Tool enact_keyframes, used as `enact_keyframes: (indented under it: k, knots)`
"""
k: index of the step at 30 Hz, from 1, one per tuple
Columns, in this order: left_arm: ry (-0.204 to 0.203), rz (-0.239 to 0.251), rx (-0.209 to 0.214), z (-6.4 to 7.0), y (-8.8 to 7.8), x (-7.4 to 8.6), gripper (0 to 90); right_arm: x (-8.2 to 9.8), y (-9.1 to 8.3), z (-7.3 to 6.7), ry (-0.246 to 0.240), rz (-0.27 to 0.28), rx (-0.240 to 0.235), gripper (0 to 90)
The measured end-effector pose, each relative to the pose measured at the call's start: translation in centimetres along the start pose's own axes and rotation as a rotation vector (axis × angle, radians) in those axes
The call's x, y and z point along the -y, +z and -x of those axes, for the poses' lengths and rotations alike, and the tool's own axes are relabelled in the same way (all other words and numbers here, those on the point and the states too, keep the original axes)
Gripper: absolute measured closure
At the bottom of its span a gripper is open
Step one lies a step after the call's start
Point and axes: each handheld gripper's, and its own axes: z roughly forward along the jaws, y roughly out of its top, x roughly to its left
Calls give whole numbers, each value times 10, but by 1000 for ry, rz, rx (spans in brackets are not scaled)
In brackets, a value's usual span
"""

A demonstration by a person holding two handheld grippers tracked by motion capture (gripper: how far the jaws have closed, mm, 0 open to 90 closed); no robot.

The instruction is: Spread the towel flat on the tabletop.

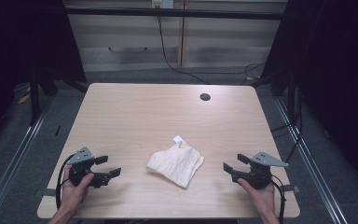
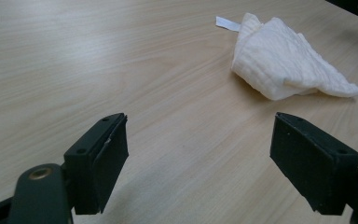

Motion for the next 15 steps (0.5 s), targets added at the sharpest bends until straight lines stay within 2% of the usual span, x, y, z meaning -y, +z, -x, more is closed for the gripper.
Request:
enact_keyframes:
  k: [1,2,4,5,6,8,9,15]
  knots:
    - [-4,-4,11,0,2,0,189,0,1,-1,1,-3,-8,243]
    - [7,-14,4,3,5,-1,189,-1,2,-2,6,-12,-28,291]
    - [12,-18,5,3,6,-2,189,-2,3,-2,-2,-19,-41,293]
    - [21,-28,7,5,8,-2,190,-4,5,-3,11,-41,-65,293]
    - [21,-28,7,5,8,-2,190,-4,5,-3,11,-41,-65,293]
    - [22,-23,6,7,8,-3,191,-3,10,-5,26,-53,-104,300]
    - [25,-22,8,7,8,-3,190,-3,14,-8,18,-92,-128,306]
    - [45,-29,7,11,8,-2,191,-9,17,-13,9,-131,-165,359]
